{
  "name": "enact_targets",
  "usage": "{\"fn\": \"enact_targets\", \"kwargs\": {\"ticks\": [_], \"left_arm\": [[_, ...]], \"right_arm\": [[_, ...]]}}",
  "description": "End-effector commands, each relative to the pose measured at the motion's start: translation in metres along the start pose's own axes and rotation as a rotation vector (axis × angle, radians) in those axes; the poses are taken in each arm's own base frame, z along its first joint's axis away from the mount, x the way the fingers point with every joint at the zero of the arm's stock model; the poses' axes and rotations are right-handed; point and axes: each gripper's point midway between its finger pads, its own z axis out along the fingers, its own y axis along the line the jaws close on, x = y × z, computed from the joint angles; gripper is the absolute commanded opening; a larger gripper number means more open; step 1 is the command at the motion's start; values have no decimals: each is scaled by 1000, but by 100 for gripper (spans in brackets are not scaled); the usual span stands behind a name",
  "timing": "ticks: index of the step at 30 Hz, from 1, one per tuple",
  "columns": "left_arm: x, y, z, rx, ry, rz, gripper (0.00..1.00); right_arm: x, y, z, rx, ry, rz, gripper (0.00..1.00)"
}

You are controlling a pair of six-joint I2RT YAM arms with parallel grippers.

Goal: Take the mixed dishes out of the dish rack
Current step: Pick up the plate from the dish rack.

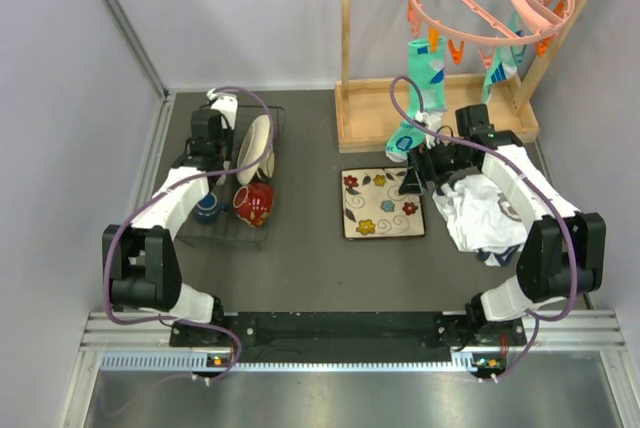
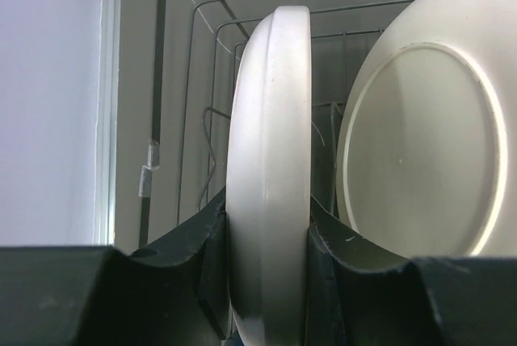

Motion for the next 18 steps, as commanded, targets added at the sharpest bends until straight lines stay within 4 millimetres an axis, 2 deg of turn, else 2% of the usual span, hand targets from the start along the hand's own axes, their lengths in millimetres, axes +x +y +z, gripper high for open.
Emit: {"fn": "enact_targets", "kwargs": {"ticks": [1,18], "left_arm": [[-74,25,-19,-93,-197,-32,0],[-106,40,-36,-147,-258,-41,0]], "right_arm": [[-6,2,5,-29,-21,-27,85],[-3,2,7,-34,-14,-23,85]]}}
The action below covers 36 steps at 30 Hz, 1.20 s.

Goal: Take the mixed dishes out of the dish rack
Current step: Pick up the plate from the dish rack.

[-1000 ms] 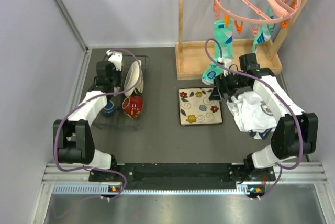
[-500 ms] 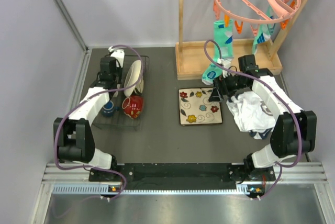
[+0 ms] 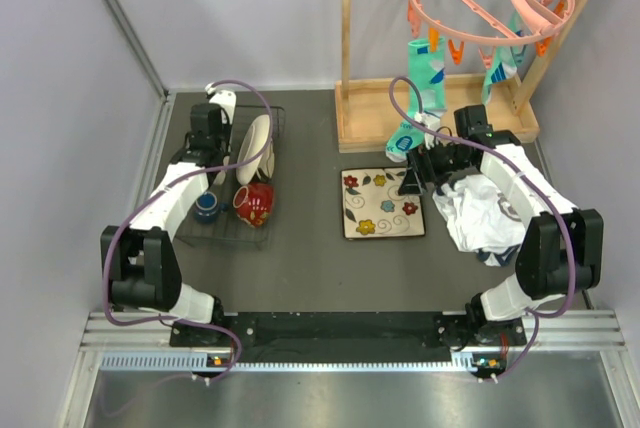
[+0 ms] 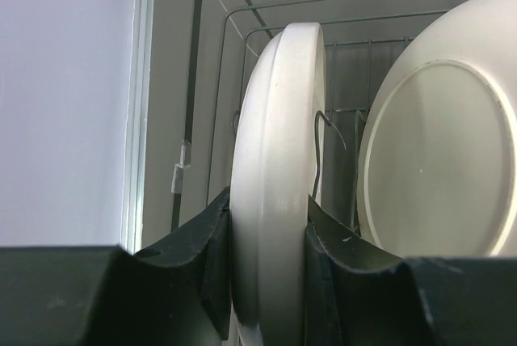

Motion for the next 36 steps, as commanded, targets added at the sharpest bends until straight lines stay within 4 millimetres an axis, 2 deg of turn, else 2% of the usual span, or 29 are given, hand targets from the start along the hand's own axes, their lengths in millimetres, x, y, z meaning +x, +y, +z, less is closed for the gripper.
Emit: {"fn": "enact_targets", "kwargs": {"ticks": [1,5,15,36], "left_arm": [[-92,31,-29,-85,-268,-69,0],[-98,33,-31,-87,-281,-70,0],[-95,34,-31,-95,-274,-68,0],[-120,62,-55,-198,-328,-45,0]], "right_arm": [[-7,4,2,-25,-29,-36,85],[-6,5,2,-29,-28,-36,85],[-5,5,2,-31,-27,-37,85],[-3,4,5,-39,-18,-29,85]]}}
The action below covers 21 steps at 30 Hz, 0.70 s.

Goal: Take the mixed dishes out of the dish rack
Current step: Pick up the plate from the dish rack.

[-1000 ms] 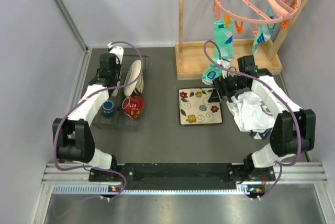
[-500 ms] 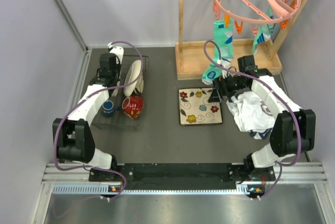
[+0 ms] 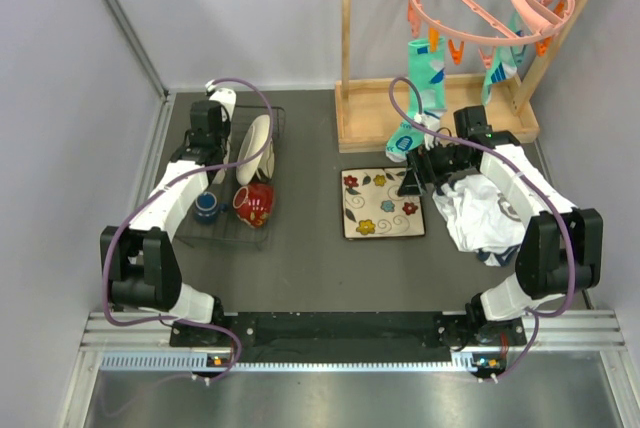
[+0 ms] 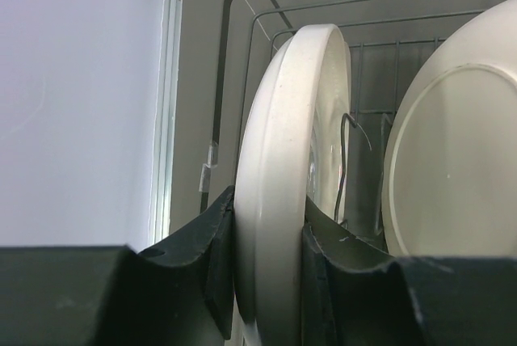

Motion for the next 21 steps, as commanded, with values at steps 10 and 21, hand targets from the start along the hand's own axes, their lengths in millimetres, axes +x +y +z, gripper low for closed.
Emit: {"fn": "enact_targets", "kwargs": {"ticks": [10,21], "left_arm": [[-126,65,-53,-170,-356,-89,0],[-143,76,-61,-200,-382,-64,0]], "right_arm": [[-4,2,4,-29,-14,-35,85],[-3,3,6,-37,-9,-32,86]]}}
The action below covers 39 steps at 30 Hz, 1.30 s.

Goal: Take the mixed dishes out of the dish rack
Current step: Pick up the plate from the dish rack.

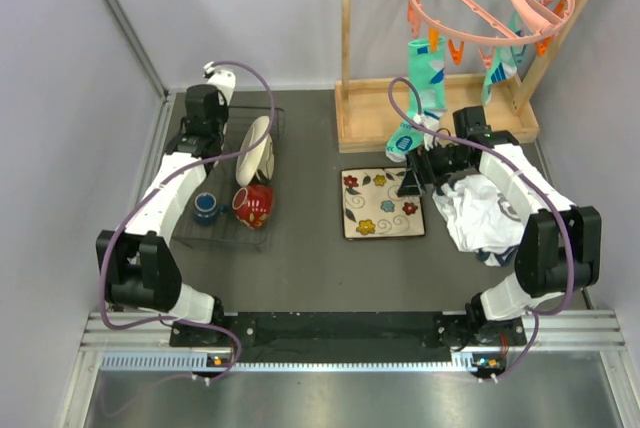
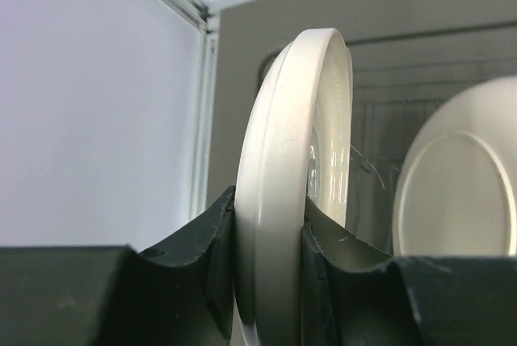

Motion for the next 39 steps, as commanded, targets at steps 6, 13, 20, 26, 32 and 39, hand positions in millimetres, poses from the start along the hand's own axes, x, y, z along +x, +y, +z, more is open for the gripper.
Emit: {"fn": "enact_targets", "kwargs": {"ticks": [6,13,20,26,32,39], "left_arm": [[-110,73,-52,-195,-331,-90,0],[-123,75,-71,-154,-366,-159,0],[-142,73,-99,-54,-401,-245,0],[-155,55,-126,118,-403,-314,0],[-170,26,-154,345,-411,-363,0],[-176,-22,-178,649,-401,-438,0]], "right_arm": [[-5,4,3,-35,-17,-37,86],[-4,5,4,-37,-15,-36,86],[-5,6,2,-38,-21,-40,86],[-6,8,0,-37,-26,-41,86],[-9,7,-2,-18,-37,-49,86],[-15,5,-10,31,-62,-72,86]]}}
